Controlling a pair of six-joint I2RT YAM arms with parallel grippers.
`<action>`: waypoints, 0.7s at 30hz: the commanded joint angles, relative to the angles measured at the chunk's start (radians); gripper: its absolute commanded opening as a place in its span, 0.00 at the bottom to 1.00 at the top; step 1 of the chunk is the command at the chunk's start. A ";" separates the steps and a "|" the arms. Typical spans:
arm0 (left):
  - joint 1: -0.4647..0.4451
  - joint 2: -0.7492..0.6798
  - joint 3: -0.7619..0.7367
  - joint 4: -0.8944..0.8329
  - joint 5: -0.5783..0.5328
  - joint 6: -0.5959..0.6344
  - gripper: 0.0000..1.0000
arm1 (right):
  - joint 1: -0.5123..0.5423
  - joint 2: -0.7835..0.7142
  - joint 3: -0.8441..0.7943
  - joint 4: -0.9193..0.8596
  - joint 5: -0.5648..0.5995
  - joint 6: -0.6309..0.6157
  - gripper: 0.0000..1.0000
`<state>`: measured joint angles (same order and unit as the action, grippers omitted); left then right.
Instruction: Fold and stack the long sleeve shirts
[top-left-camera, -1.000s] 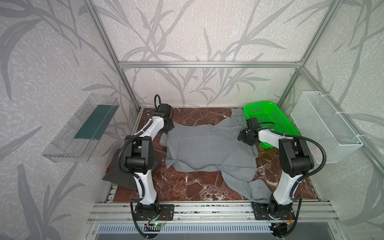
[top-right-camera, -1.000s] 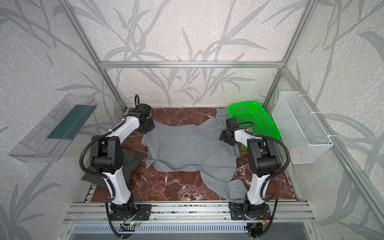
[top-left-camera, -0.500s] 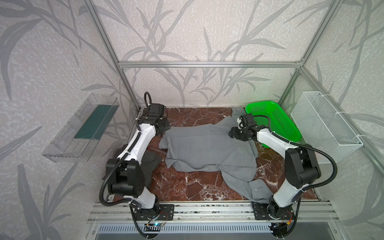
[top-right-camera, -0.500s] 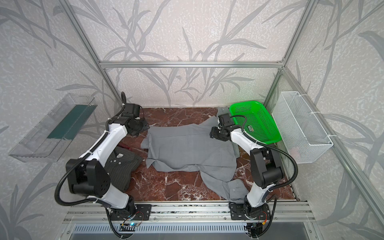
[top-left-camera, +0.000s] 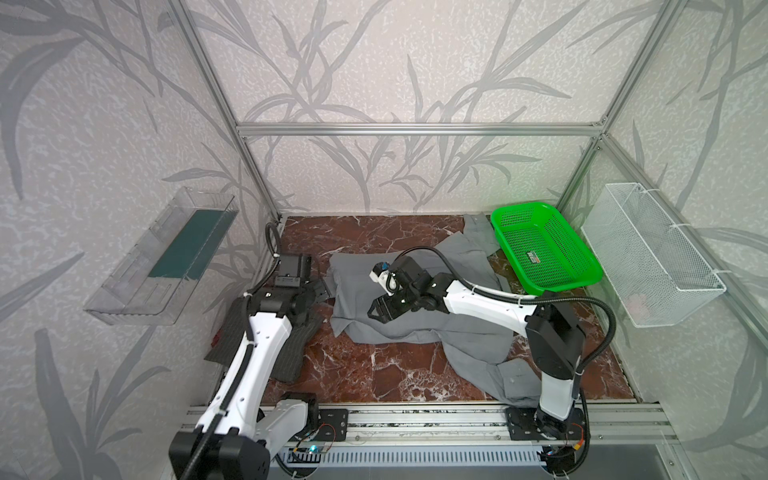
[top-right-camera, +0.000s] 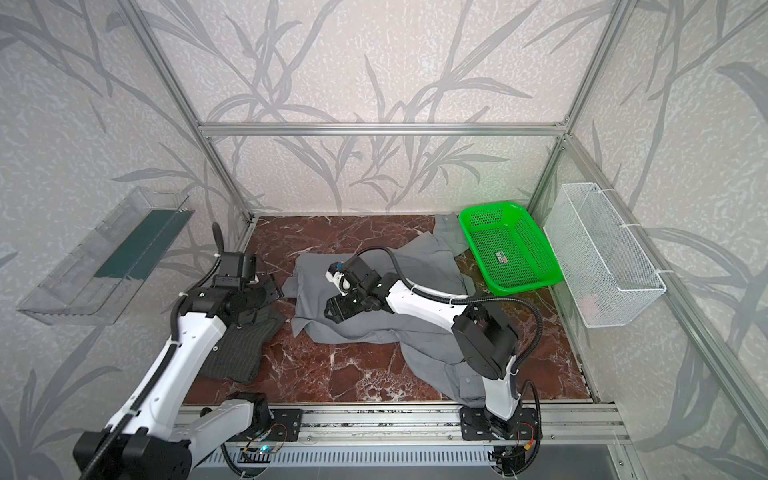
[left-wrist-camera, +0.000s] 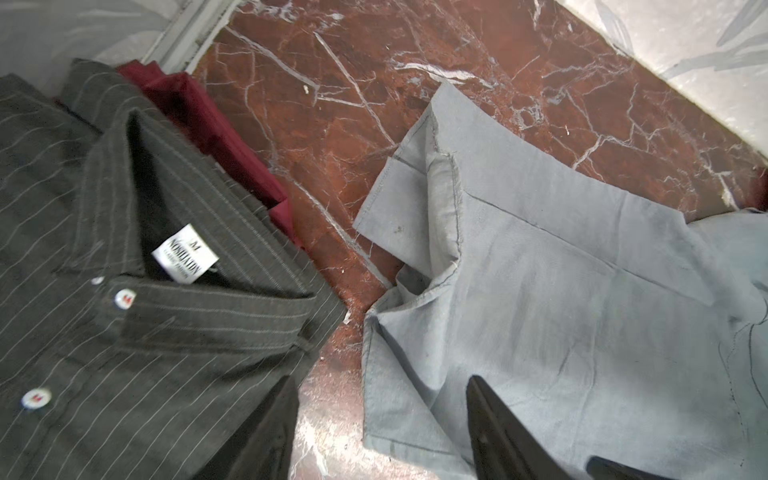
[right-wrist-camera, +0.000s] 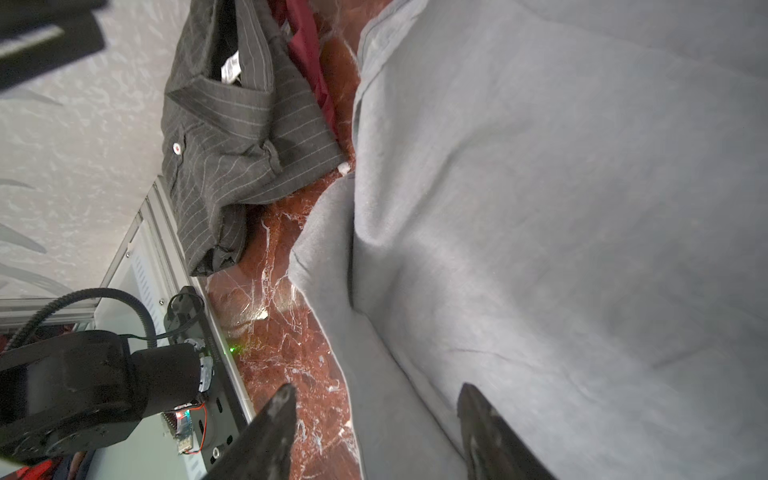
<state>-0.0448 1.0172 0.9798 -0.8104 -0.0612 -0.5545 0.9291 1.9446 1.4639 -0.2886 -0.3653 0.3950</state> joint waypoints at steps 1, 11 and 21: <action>0.010 -0.062 -0.030 -0.077 -0.043 0.007 0.67 | 0.036 0.067 0.053 0.009 -0.013 -0.004 0.61; 0.022 -0.116 -0.037 -0.102 -0.074 0.021 0.69 | 0.198 0.055 0.007 0.066 -0.073 -0.052 0.56; 0.023 -0.117 -0.045 -0.113 -0.061 -0.016 0.72 | 0.326 -0.024 -0.137 0.061 -0.080 -0.117 0.58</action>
<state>-0.0284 0.9028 0.9455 -0.8864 -0.1108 -0.5476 1.2407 1.9789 1.3514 -0.2279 -0.4355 0.3077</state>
